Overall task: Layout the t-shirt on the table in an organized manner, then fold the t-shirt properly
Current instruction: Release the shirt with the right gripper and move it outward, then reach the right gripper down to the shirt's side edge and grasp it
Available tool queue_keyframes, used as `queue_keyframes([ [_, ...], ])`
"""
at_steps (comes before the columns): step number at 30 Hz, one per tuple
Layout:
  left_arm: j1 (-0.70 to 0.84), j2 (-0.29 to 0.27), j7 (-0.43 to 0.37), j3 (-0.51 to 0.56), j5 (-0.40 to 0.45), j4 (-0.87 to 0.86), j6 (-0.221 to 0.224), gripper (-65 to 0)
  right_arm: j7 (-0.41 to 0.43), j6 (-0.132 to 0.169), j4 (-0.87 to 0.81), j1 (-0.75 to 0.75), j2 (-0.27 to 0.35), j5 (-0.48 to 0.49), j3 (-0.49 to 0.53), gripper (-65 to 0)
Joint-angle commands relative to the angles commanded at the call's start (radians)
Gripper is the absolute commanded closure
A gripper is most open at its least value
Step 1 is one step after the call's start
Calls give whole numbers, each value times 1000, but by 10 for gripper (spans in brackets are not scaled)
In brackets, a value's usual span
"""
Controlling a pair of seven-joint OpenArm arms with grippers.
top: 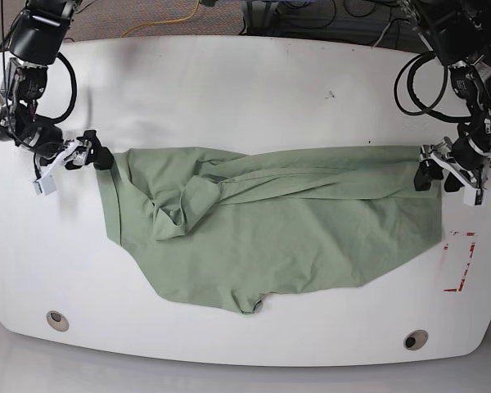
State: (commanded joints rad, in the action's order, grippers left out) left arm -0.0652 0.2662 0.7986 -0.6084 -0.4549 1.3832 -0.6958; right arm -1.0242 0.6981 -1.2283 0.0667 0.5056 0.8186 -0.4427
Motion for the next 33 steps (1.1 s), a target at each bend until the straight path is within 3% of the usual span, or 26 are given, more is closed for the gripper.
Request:
queue_keyframes([
  [3, 0, -2, 0, 0, 0, 0, 0, -446, 38, 0, -23, 2, -26, -72, 2, -583],
  [7, 0, -2, 0, 0, 3, 0, 0, -446, 38, 0, -178, -3, -48, -129, 18, -583],
  [10, 0, -2, 0, 0, 5, 0, 0, -446, 38, 0, -334, -2, -71, -187, 68, -579],
  [14, 0, 0, 0, -2, 5, 0, 0, -446, 38, 0, -423, 2, -94, -256, 129, -577],
  [24, 2, 2, 0, -2, 5, 0, 0, -446, 43, 0, -404, 81, -192, -427, 287, -577],
  [33, 18, 3, 0, -5, 6, -2, 0, -446, 48, 0, -273, 149, -275, -445, 358, -577],
])
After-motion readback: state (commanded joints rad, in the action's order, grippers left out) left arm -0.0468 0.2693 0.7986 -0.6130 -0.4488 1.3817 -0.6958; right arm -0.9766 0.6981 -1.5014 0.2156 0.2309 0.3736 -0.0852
